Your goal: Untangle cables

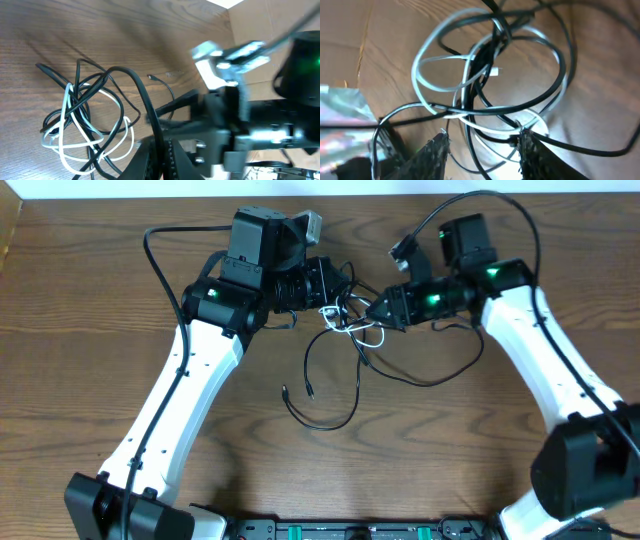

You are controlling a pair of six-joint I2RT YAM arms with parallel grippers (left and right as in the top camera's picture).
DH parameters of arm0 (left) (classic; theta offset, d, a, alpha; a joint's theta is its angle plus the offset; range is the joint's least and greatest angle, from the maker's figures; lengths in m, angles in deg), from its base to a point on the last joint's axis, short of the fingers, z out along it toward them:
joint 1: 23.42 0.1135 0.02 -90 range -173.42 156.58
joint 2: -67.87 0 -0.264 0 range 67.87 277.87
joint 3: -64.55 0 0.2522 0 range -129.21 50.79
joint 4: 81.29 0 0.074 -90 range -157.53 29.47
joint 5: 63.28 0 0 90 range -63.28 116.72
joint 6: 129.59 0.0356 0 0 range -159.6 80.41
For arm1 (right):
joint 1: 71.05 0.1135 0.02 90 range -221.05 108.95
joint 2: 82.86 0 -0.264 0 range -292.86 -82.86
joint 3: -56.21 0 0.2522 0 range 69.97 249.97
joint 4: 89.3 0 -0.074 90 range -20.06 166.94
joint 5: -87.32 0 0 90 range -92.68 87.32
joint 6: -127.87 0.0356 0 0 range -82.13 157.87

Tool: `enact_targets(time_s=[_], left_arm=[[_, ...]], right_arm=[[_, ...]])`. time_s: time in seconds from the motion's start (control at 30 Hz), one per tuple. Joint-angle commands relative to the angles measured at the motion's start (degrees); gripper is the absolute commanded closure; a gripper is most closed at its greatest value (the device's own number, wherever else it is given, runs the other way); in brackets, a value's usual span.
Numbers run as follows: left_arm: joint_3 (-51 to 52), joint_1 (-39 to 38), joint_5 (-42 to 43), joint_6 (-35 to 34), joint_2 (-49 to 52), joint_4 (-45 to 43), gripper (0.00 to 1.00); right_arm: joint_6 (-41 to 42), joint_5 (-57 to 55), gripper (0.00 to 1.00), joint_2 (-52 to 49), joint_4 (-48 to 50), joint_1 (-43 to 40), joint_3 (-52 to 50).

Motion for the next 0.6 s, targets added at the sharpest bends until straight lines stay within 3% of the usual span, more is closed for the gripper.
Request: enact_targets(time_s=[0.0, 0.37, 0.57], left_arm=[[-0.3, 0.0, 1.1, -0.8, -0.3, -0.5, 0.92], [-0.3, 0.0, 1.1, -0.8, -0.3, -0.5, 0.92], [-0.3, 0.0, 1.2, -0.8, -0.3, -0.4, 0.92]], right_arm=[[11.5, -2.7, 0.56, -2.5, 0.4, 2.6, 0.7], [20.8, -11.5, 0.53, -4.3, 1.0, 6.8, 0.6], [23.2, -13.0, 0.52, -5.9, 6.9, 7.4, 0.3]])
